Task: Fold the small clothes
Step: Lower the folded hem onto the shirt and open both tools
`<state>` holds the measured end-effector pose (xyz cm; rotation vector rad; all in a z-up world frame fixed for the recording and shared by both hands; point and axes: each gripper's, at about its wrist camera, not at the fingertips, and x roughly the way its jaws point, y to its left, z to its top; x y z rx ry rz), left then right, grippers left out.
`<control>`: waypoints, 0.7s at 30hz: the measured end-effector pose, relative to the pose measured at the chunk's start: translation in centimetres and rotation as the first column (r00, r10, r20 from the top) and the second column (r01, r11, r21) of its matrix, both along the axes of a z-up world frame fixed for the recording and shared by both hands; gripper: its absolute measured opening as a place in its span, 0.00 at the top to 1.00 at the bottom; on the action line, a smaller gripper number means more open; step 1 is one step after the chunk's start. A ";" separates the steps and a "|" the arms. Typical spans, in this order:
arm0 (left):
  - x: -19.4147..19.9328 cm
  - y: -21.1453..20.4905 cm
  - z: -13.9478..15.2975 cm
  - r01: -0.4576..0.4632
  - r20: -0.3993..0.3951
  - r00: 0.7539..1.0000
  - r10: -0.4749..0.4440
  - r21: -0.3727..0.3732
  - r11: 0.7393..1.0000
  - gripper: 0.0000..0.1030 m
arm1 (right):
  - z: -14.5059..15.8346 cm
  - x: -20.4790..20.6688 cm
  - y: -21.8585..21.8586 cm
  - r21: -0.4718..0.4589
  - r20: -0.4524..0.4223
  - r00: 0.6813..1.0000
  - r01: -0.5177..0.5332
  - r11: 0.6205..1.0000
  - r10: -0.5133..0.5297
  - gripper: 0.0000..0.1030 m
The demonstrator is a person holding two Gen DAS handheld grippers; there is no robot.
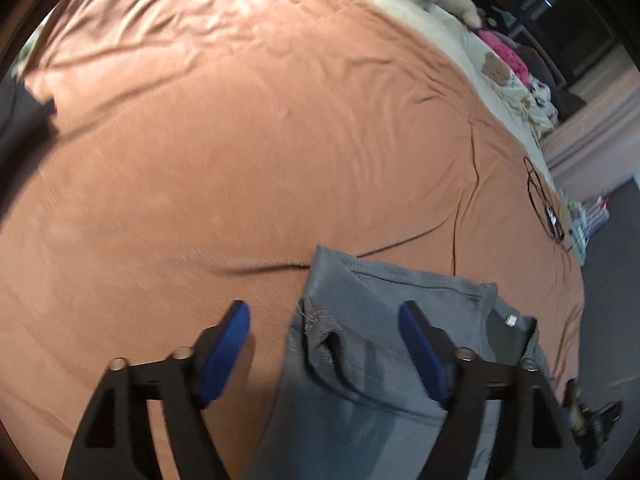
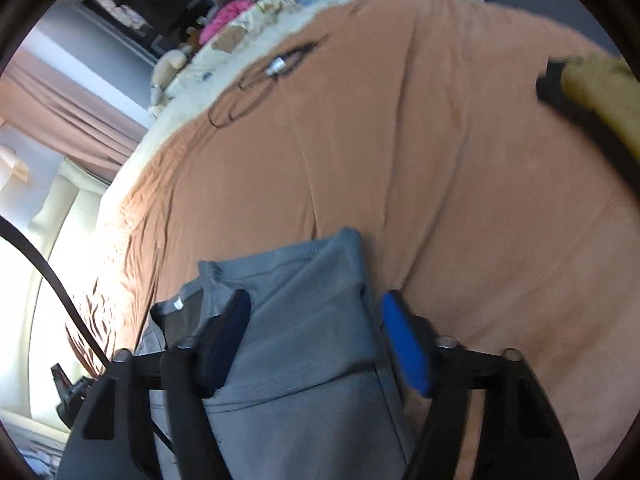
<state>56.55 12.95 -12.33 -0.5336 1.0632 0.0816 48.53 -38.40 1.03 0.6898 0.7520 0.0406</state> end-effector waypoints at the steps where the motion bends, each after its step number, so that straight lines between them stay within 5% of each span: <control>1: -0.2 -0.1 0.4 0.030 -0.001 1.000 -0.030 0.021 0.999 0.22 | 0.2 -0.5 0.0 -0.009 0.005 1.000 -0.011 1.000 0.011 0.34; 7: -1.3 -0.5 1.5 0.168 0.003 0.986 -0.169 0.131 0.977 0.22 | 1.7 -3.5 0.7 -0.172 0.022 0.996 -0.079 0.982 0.084 0.34; 11: -2.1 -1.7 1.4 0.291 -0.018 0.956 -0.294 0.214 0.932 0.22 | 1.7 -4.3 1.6 -0.268 -0.001 0.991 -0.126 0.955 0.130 0.34; 21: -3.6 -3.8 -1.1 0.481 -0.106 0.874 -0.475 0.331 0.812 0.22 | 0.3 -2.8 5.7 -0.506 -0.164 0.952 -0.307 0.806 0.260 0.34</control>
